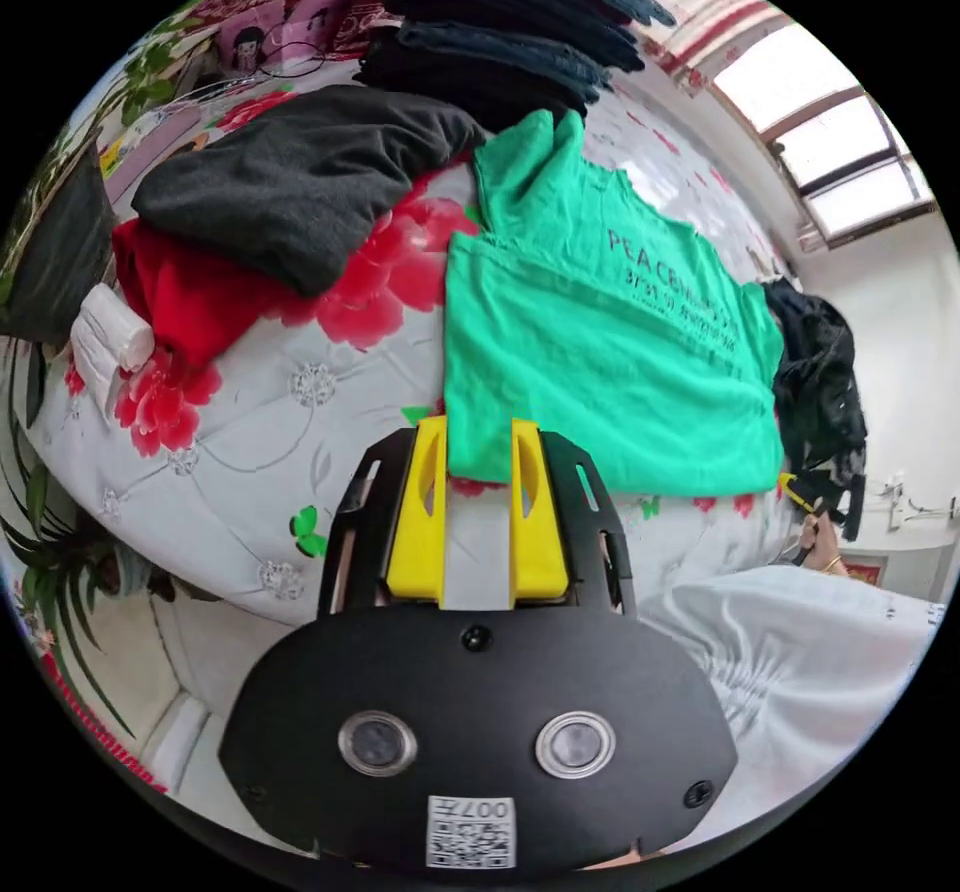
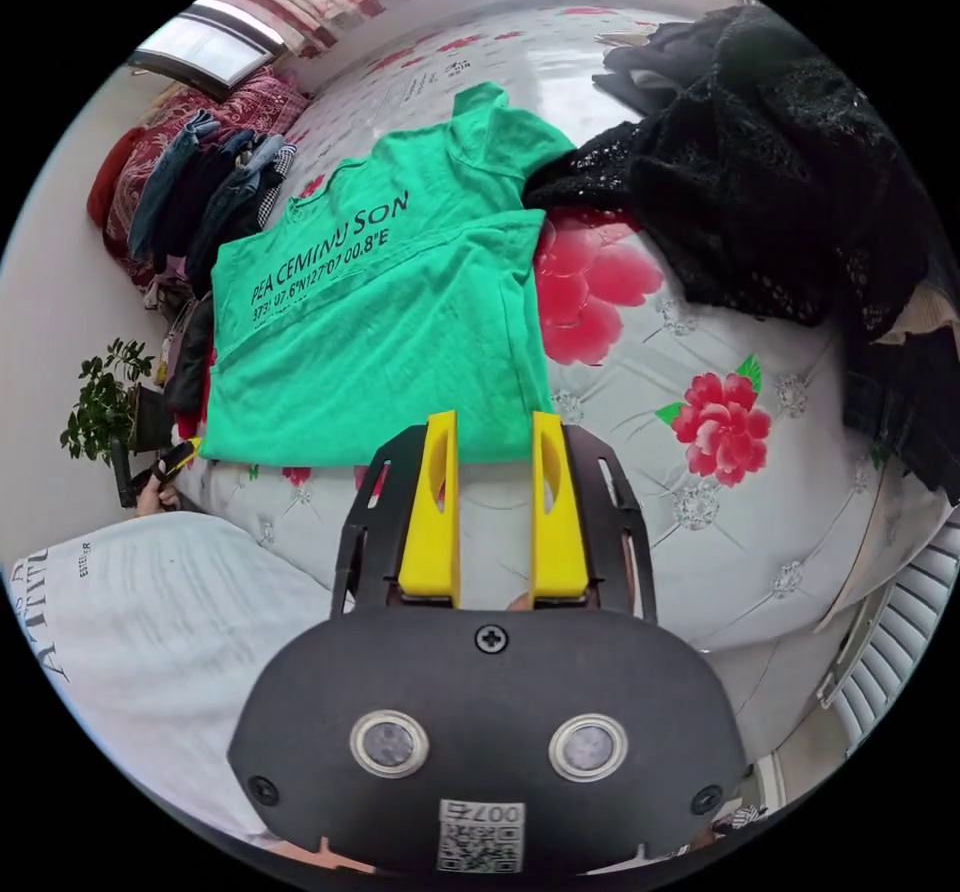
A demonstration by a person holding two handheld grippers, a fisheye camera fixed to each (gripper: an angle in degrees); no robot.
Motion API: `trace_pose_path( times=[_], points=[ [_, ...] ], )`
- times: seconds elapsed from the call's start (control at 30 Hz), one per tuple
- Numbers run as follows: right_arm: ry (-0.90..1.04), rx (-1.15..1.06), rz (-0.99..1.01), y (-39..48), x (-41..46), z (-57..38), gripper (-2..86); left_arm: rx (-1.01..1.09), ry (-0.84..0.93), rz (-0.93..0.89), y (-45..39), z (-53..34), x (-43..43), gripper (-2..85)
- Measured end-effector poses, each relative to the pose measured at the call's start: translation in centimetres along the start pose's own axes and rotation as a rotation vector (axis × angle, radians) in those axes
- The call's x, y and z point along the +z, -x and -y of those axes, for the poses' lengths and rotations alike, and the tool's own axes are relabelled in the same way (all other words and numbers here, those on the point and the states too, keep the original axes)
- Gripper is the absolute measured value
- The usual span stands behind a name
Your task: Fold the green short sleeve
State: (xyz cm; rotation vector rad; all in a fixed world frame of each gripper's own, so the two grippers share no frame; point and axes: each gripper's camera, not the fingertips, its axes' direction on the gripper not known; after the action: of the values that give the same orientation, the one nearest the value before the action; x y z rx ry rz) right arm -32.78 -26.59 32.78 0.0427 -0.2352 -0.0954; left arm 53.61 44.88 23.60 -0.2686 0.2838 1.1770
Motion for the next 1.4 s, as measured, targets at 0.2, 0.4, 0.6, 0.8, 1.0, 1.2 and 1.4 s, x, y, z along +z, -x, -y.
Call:
trace_pose_path(
  times=[0.2,0.4,0.6,0.8,1.0,1.2,1.4],
  points=[
    [0.157,-0.054,-0.152,1.7,3.4,3.5,2.1,0.128,0.074,0.235,-4.4,2.5,2.1,4.8],
    [0.217,-0.13,-0.115,1.0,1.1,-0.3,0.0,0.234,0.172,0.13,-6.1,0.7,1.3,1.0],
    [0.111,0.027,-0.196,-0.3,-1.4,-8.1,0.6,0.106,0.146,-0.056,-4.0,-5.3,-1.9,4.6],
    [-0.115,-0.076,-0.198,5.5,-1.7,-6.9,1.1,-0.156,-0.078,-0.126,1.9,-0.7,-4.1,8.9],
    [-0.013,-0.284,-0.042,13.1,3.2,-3.6,0.8,-0.284,-0.145,-0.176,3.9,8.7,-1.4,10.4],
    [0.029,-0.451,-0.103,17.8,4.3,-4.8,0.1,-0.26,-0.097,0.005,2.1,12.4,-0.6,9.6],
    [0.049,-0.366,-0.065,16.3,4.4,-4.8,-0.2,-0.015,-0.09,0.289,-2.1,12.6,-0.2,5.5]
  ],
)
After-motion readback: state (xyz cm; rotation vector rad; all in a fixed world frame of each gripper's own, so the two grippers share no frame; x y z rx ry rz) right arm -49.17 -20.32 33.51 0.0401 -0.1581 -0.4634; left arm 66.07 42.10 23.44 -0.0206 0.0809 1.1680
